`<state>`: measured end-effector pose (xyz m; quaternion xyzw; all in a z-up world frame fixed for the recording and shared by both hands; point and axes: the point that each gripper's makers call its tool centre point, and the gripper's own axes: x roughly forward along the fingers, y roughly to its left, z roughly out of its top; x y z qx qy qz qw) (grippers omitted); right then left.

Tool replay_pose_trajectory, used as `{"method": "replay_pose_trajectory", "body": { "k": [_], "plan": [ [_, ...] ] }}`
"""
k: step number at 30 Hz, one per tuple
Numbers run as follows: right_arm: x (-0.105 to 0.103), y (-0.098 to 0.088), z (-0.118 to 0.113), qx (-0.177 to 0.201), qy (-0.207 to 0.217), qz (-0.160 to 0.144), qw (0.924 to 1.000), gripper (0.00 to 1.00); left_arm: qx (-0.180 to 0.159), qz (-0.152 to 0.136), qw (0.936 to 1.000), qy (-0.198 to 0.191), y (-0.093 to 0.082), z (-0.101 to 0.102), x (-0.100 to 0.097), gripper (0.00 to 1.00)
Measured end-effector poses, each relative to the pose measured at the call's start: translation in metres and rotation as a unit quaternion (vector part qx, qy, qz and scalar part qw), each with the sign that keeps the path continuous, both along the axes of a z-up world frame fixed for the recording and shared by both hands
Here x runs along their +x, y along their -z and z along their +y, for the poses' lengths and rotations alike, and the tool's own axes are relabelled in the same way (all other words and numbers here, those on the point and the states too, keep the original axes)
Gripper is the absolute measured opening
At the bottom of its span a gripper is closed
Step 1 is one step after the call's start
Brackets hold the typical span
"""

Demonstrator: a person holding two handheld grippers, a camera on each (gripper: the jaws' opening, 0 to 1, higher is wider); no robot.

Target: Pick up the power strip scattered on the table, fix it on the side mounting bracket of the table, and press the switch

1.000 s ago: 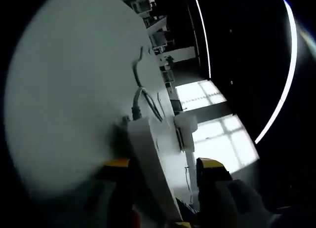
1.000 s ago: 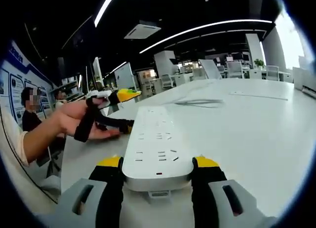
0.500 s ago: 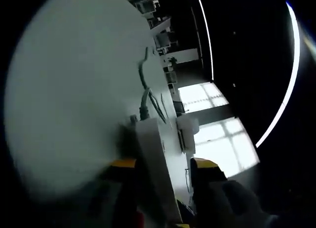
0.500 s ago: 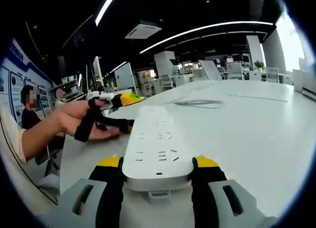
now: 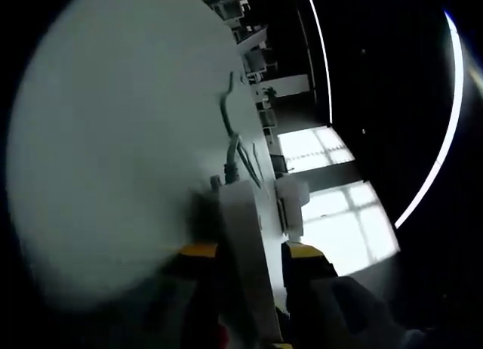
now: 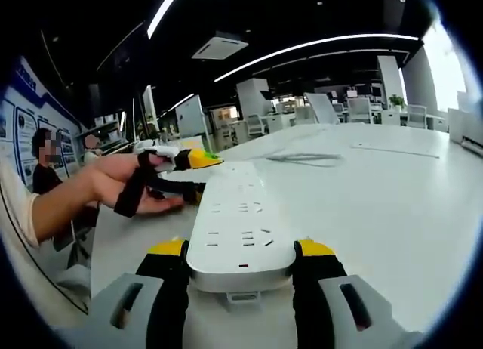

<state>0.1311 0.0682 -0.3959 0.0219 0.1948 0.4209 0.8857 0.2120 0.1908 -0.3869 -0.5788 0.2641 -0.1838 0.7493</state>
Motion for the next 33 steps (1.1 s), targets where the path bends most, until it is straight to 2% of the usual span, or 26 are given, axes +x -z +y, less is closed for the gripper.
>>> {"method": "replay_pose_trajectory", "body": {
  "k": [13, 21, 24, 28, 31, 33],
  "plan": [
    [-0.0002, 0.0, -0.0005, -0.001, 0.0, -0.002, 1.0, 0.5, 0.018, 0.002, 0.9998, -0.001, 0.0037, 0.0002, -0.0008, 0.28],
    [-0.0003, -0.0001, -0.0002, -0.003, 0.0, -0.004, 1.0, 0.5, 0.012, 0.004, 0.9999, 0.001, 0.0034, 0.0017, -0.0004, 0.27],
    [-0.0001, 0.0, -0.0002, -0.005, 0.0, -0.008, 1.0, 0.5, 0.019, -0.005, 0.9998, -0.003, 0.0024, 0.002, 0.001, 0.27],
    [0.0003, 0.0006, 0.0001, -0.011, -0.002, -0.017, 0.9998, 0.5, 0.006, -0.014, 0.9999, -0.005, -0.0005, 0.0013, -0.0006, 0.26],
    [0.0002, 0.0011, 0.0008, -0.015, -0.004, -0.022, 0.9996, 0.5, 0.025, -0.033, 0.9991, -0.008, -0.0045, 0.002, -0.0012, 0.26],
    [0.0, 0.0012, 0.0013, -0.016, -0.005, -0.023, 0.9996, 0.51, 0.021, -0.034, 0.9991, -0.01, -0.0045, 0.0035, -0.0006, 0.26]
  ]
}}
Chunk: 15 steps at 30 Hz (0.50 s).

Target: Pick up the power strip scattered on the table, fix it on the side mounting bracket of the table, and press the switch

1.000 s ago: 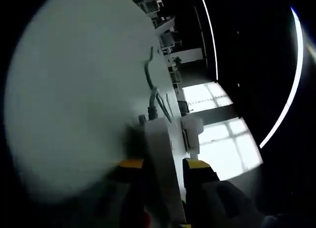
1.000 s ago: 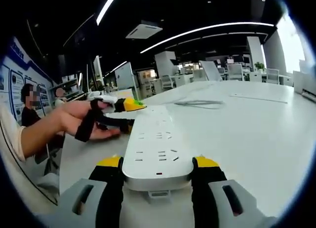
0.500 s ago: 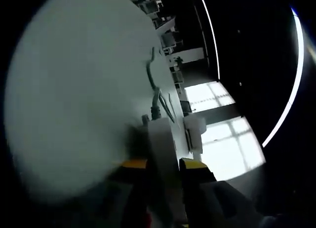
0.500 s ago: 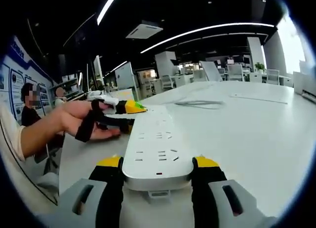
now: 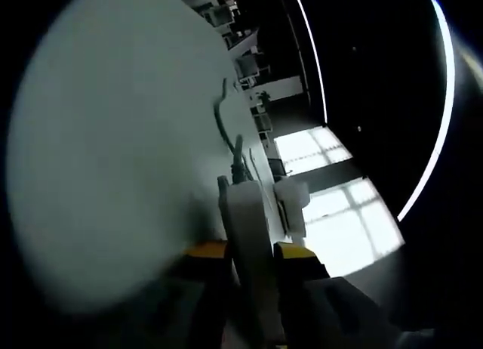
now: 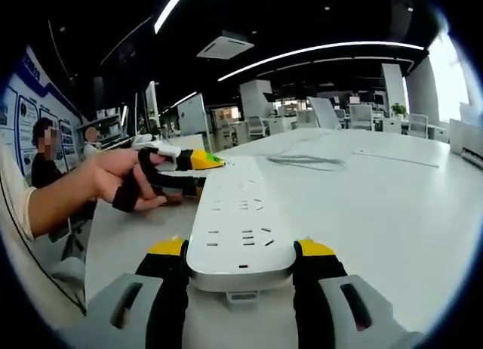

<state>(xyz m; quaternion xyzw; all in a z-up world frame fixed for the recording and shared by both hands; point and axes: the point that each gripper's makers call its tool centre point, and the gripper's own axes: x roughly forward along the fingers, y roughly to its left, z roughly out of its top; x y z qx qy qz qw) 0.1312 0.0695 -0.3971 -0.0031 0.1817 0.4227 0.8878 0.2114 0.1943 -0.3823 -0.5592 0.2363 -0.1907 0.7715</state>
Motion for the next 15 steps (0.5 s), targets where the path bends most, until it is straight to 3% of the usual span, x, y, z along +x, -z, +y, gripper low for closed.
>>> {"method": "replay_pose_trajectory", "body": {
  "k": [4, 10, 15],
  "plan": [
    [-0.0003, -0.0001, 0.0019, -0.005, 0.0, -0.01, 0.9999, 0.51, -0.017, 0.007, 0.9998, -0.006, 0.0018, 0.0031, -0.001, 0.25],
    [-0.0029, 0.0033, 0.0031, -0.037, -0.017, -0.042, 0.9983, 0.52, -0.013, -0.005, 0.9999, 0.005, -0.0028, 0.0024, -0.0036, 0.25],
    [-0.0052, -0.0005, 0.0059, -0.021, -0.023, -0.036, 0.9989, 0.53, -0.014, -0.011, 0.9998, 0.004, -0.0054, 0.0031, -0.0042, 0.24]
  ]
}}
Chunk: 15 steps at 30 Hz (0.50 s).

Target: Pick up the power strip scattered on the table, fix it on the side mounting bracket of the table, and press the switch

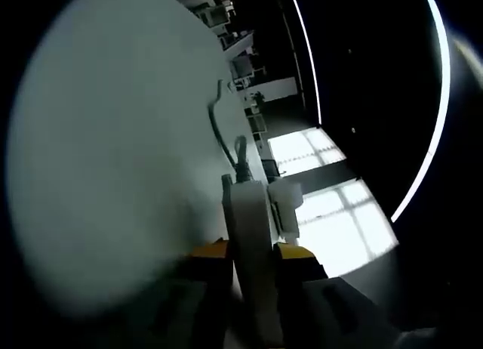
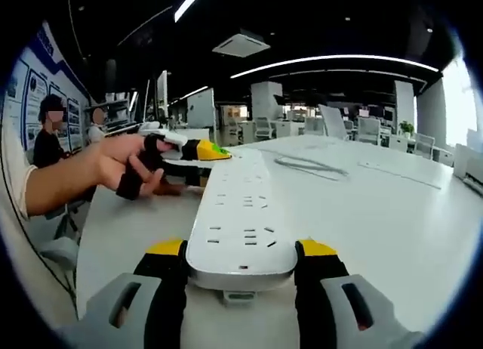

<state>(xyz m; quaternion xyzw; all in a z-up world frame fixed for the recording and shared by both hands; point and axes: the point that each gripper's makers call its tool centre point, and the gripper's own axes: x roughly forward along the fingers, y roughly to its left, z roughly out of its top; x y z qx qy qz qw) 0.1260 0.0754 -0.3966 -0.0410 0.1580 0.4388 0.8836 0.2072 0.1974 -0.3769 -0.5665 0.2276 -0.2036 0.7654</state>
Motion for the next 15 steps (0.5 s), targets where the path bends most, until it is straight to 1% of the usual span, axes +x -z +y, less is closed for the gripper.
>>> {"method": "replay_pose_trajectory", "body": {
  "k": [3, 5, 8, 15],
  "plan": [
    [0.002, -0.008, -0.003, 0.024, 0.005, -0.001, 0.9997, 0.55, -0.012, 0.001, 0.9999, -0.004, 0.0, 0.0, 0.001, 0.24],
    [0.001, -0.011, -0.003, 0.035, 0.001, 0.0, 0.9994, 0.56, -0.016, 0.002, 0.9999, -0.006, 0.001, 0.0, 0.001, 0.23],
    [0.001, -0.013, -0.004, 0.042, 0.004, -0.001, 0.9991, 0.56, -0.03, -0.001, 0.9995, -0.009, -0.001, 0.001, 0.002, 0.23],
    [0.001, -0.014, -0.004, 0.046, 0.004, -0.002, 0.9989, 0.56, -0.036, -0.012, 0.9993, -0.006, -0.006, -0.003, 0.0, 0.23]
  ]
}}
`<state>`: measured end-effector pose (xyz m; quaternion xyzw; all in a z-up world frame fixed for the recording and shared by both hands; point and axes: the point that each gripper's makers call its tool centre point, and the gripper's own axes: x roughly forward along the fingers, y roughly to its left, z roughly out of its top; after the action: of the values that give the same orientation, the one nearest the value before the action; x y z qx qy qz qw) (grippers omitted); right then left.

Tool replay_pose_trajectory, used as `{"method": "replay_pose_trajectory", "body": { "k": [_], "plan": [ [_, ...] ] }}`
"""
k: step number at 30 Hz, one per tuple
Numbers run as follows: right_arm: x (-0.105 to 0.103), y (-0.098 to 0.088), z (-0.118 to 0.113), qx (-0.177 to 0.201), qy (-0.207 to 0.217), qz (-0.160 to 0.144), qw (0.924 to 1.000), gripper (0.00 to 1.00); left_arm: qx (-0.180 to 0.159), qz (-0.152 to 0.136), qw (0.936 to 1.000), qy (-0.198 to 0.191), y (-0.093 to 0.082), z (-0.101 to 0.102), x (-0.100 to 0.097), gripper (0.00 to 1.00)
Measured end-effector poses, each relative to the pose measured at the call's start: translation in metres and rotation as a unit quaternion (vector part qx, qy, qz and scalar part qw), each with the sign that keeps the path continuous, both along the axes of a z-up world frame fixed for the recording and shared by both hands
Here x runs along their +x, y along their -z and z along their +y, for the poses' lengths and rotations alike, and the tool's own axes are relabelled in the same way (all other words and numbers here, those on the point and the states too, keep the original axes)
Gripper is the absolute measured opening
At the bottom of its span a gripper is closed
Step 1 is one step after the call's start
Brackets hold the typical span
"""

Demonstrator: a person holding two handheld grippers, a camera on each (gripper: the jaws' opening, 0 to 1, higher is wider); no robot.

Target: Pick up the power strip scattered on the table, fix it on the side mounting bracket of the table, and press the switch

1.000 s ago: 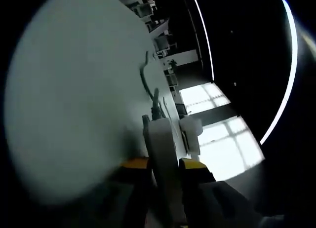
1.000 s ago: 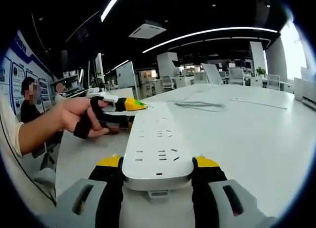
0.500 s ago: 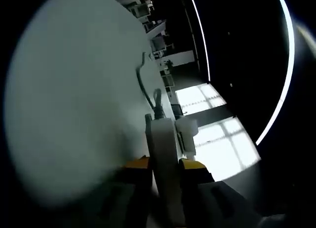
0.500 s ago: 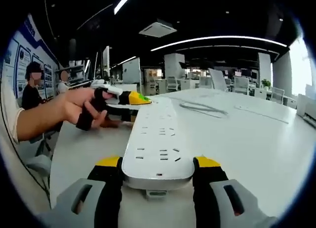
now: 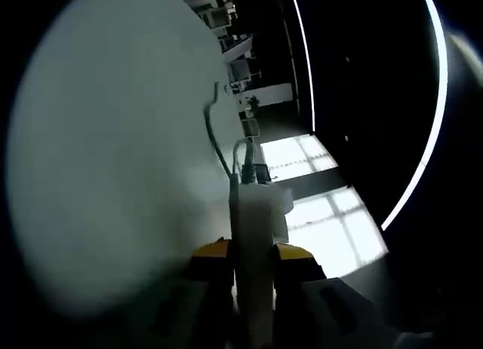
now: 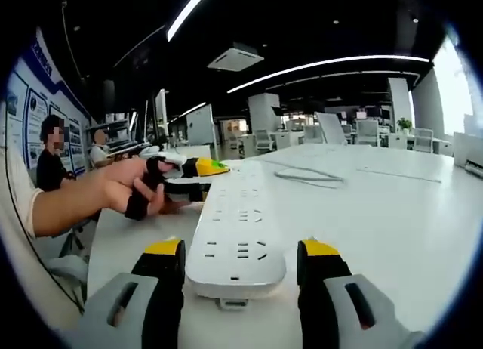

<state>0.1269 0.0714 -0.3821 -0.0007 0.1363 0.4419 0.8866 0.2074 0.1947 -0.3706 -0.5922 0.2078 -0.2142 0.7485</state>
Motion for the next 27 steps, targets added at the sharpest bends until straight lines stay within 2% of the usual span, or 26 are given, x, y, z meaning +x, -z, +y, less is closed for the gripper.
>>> {"method": "replay_pose_trajectory", "body": {
  "k": [3, 11, 19, 27],
  "plan": [
    [0.0, -0.003, -0.001, 0.006, 0.0, -0.003, 1.0, 0.56, -0.004, -0.001, 1.0, 0.0, 0.0, 0.0, 0.0, 0.22],
    [-0.002, -0.026, -0.007, 0.084, -0.006, -0.002, 0.9965, 0.6, -0.011, 0.004, 0.9999, 0.005, 0.001, -0.001, -0.003, 0.22],
    [-0.011, -0.027, -0.003, 0.076, -0.032, -0.007, 0.9966, 0.58, -0.022, 0.006, 0.9997, 0.007, 0.0, 0.001, -0.001, 0.22],
    [-0.011, -0.032, -0.006, 0.087, -0.036, -0.007, 0.9956, 0.58, -0.021, 0.003, 0.9997, 0.013, -0.002, 0.003, -0.001, 0.22]
  ]
}}
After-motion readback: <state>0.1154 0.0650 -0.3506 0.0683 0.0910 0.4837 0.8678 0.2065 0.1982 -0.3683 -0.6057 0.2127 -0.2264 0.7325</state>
